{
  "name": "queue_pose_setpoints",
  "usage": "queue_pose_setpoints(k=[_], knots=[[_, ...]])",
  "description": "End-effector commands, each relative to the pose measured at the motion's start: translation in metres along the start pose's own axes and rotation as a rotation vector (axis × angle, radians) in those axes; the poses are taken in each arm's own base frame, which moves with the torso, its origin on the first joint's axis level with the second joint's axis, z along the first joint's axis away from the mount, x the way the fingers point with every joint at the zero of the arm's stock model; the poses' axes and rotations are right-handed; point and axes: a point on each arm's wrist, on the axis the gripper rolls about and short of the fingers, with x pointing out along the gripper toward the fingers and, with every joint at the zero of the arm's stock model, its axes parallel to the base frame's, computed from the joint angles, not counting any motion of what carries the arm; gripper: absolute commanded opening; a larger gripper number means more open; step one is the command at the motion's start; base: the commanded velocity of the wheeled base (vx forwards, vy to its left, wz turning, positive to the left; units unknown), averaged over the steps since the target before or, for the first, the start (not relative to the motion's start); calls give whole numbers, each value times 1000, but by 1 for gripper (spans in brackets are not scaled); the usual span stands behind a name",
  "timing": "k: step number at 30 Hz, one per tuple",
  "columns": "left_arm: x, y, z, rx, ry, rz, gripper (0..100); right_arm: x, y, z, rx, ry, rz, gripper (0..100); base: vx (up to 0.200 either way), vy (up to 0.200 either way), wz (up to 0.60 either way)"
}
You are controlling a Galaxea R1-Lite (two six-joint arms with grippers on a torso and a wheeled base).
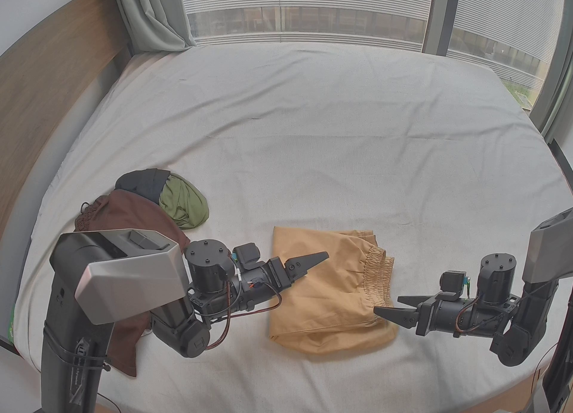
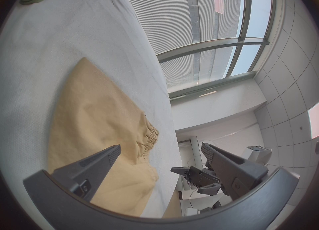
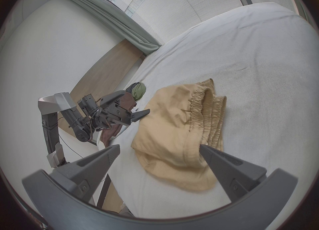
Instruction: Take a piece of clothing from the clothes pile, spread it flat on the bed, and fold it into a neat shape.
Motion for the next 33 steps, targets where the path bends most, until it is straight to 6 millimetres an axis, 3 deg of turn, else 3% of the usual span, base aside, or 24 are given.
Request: queue_pose_setpoints(k=[1, 8, 15, 23, 33], knots=[[-2, 1, 3, 1, -19, 10, 100, 0, -1, 0, 1, 0, -1, 100, 0, 0, 0], [-13, -9, 12, 44, -47, 18, 100, 5, 1, -1, 4, 8, 9, 100, 0, 0, 0], [-37, -10, 22, 116, -72, 66, 100, 26, 6, 3, 39, -28, -4, 100, 0, 0, 0], [-70, -8, 31, 188, -100, 139, 100, 38, 14, 6, 139, -48, 20, 100, 0, 0, 0], [-120, -22, 63, 370, -199, 203, 100, 61, -6, -18, 173, 12, -55, 100, 0, 0, 0]])
